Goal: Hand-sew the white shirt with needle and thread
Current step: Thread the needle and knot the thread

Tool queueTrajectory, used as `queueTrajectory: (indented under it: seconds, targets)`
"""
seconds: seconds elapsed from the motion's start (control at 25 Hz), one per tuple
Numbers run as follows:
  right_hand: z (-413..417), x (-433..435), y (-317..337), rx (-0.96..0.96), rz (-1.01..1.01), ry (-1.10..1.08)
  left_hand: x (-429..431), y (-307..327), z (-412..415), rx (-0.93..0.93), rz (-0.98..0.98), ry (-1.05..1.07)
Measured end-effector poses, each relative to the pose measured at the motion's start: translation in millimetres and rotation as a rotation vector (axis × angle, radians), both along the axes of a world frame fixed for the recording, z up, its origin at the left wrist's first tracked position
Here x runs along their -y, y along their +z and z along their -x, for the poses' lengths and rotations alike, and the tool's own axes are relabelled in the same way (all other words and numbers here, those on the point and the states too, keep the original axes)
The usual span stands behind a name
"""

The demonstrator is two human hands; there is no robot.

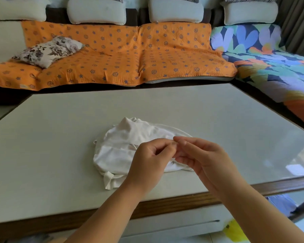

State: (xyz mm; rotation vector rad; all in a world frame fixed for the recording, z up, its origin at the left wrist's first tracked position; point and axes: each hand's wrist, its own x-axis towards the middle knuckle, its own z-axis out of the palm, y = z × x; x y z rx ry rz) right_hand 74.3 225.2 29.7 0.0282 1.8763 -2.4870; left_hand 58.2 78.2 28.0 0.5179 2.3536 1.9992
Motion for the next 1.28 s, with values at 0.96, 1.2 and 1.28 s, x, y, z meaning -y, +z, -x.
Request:
queueTrajectory:
  seconds: [0.96, 1.2, 1.28]
  targets:
    - [36.9, 6.8, -21.2, 0.123, 0.05, 0.071, 9.7, -27.2, 28.8, 0.071, -0.027, 0.054]
    - [37.0, 9.5, -19.8, 0.115, 0.035, 0.063, 10.3, -24.6, 27.5, 0.074, -0.037, 0.047]
    - [36.8, 10.2, -18.9, 0.108, 0.025, 0.059, 10.3, -23.8, 27.4, 0.074, -0.042, 0.043]
